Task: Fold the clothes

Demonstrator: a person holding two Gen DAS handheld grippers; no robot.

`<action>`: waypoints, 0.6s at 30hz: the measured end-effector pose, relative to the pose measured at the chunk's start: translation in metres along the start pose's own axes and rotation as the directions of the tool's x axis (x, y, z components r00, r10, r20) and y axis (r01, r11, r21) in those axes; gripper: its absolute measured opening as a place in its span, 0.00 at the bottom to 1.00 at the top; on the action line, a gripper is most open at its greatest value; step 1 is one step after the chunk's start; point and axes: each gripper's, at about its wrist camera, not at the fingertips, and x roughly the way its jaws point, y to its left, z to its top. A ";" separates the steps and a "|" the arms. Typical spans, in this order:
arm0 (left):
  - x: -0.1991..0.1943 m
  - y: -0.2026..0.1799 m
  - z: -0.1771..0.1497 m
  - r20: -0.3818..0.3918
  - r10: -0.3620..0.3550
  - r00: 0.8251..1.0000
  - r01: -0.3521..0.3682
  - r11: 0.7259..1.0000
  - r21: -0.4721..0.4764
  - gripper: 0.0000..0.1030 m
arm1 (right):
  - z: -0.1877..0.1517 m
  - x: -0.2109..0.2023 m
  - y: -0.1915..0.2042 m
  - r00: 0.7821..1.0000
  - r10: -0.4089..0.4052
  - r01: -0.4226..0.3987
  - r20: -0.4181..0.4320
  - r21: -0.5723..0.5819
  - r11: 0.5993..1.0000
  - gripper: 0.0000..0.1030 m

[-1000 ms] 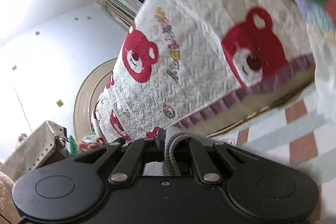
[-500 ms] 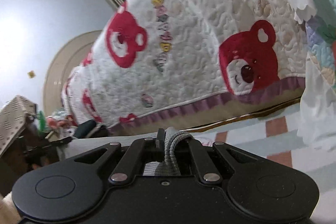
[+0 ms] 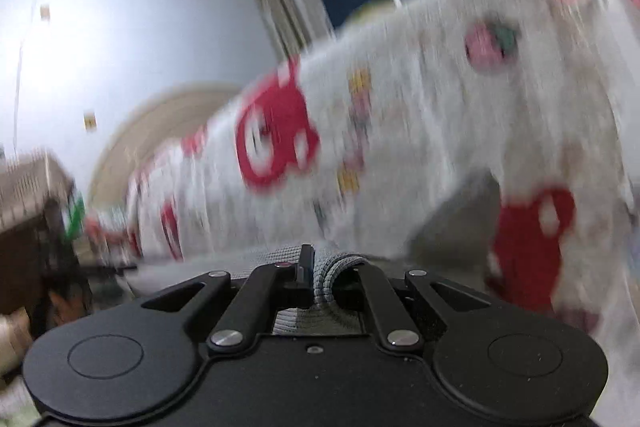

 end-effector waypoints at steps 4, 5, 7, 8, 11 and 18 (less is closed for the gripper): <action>0.029 0.020 -0.092 -0.287 -0.029 0.958 0.026 1.000 -0.015 0.04 | -0.104 0.003 -0.027 0.983 -0.049 0.079 -0.176 0.170 0.982 0.06; 0.038 0.028 -0.117 -0.345 -0.005 0.939 -0.009 0.999 -0.040 0.04 | -0.132 0.003 -0.037 0.973 -0.066 0.118 -0.221 0.229 0.966 0.06; 0.045 0.039 -0.147 -0.408 0.007 0.913 -0.049 0.994 -0.093 0.03 | -0.178 0.002 -0.051 0.951 -0.095 0.190 -0.295 0.316 0.929 0.06; 0.043 0.042 -0.154 -0.411 0.007 0.912 -0.055 0.993 -0.105 0.03 | -0.193 0.004 -0.056 0.931 -0.093 0.218 -0.353 0.334 0.917 0.06; 0.037 0.049 -0.168 -0.408 0.002 0.913 -0.070 0.986 -0.150 0.03 | -0.200 0.005 -0.060 0.901 -0.101 0.247 -0.422 0.308 0.919 0.06; 0.041 0.063 -0.180 -0.436 0.001 0.900 -0.102 0.972 -0.210 0.04 | -0.198 0.009 -0.058 0.880 -0.082 0.295 -0.469 0.402 0.867 0.15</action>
